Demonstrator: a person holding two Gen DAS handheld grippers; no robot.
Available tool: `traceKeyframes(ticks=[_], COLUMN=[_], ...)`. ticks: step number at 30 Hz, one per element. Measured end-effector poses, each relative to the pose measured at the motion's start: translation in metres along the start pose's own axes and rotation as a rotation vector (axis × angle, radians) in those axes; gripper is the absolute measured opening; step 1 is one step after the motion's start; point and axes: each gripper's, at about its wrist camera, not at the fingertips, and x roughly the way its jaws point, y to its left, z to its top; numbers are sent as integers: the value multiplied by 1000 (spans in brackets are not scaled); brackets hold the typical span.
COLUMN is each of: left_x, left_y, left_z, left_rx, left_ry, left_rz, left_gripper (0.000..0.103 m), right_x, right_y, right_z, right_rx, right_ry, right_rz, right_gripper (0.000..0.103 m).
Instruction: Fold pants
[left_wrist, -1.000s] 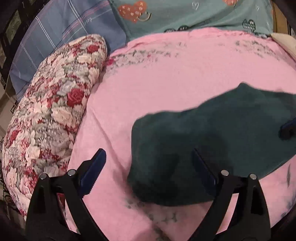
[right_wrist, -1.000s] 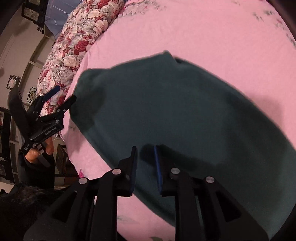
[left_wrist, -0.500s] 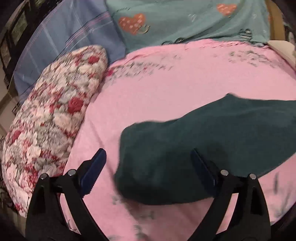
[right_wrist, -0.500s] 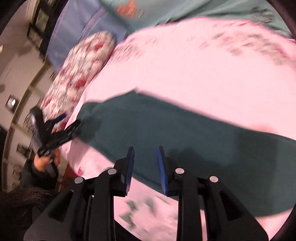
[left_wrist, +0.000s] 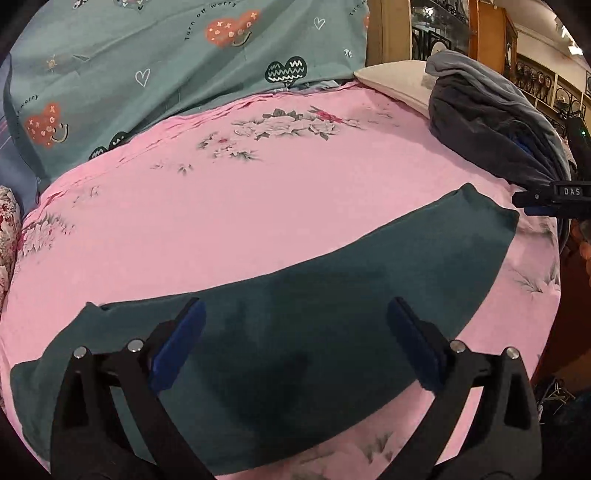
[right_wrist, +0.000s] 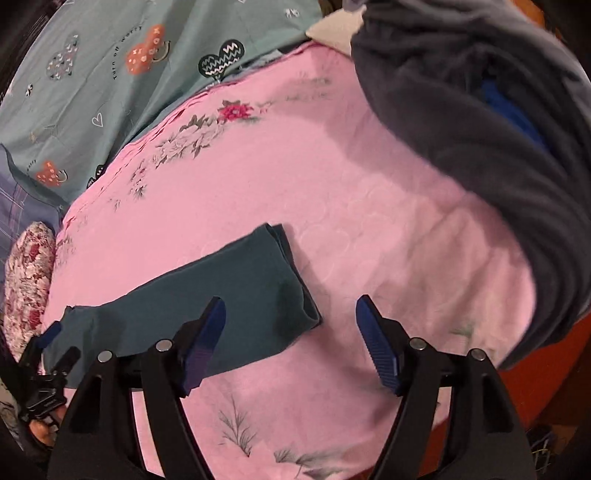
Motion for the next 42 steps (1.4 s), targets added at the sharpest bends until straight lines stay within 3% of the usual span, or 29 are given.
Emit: traceKeyframes(ticks=[4, 6, 8, 10, 12, 18, 24, 28, 31, 35, 36, 37, 39, 42], left_x=[28, 38, 43, 43, 44, 45, 24, 2, -16, -29, -31, -34, -37, -40], left_y=[-7, -9, -7, -6, -5, 1, 17, 54, 97, 146, 156, 163, 172, 174], left_z=[-5, -9, -10, -9, -9, -8, -15, -34, -56, -86, -93, -99, -106, -105], left_rx=[-30, -22, -31, -32, -30, -57, -22, -50, -120, -220, -244, -262, -292, -292], left_ry=[79, 114, 132, 134, 135, 138, 75, 78, 98, 141, 149, 152, 150, 139], left_rz=[21, 31, 22, 15, 13, -5, 74, 148, 204, 255, 263, 268, 258, 250], left_gripper=[100, 99, 100, 100, 100, 100, 100, 100, 100, 100, 100, 100, 100, 100], right_x=[17, 26, 35, 35, 32, -2, -29, -15, 22, 83, 96, 97, 90, 69], right_y=[-1, 7, 4, 1, 1, 44, 169, 257, 312, 347, 352, 355, 361, 361], right_z=[3, 0, -1, 0, 1, 6, -3, -33, -63, -101, -112, -116, -119, -115], right_rx=[-26, -67, -67, -64, -62, -140, -380, -532, -614, -680, -708, -726, -748, -748], right_ry=[45, 71, 94, 82, 74, -12, -22, 56, 147, 286, 321, 292, 287, 260], right_rz=[42, 19, 7, 40, 86, 144, 303, 410, 448, 395, 370, 369, 394, 451], right_gripper=[55, 44, 40, 20, 12, 12, 12, 12, 12, 13, 15, 19, 44, 46])
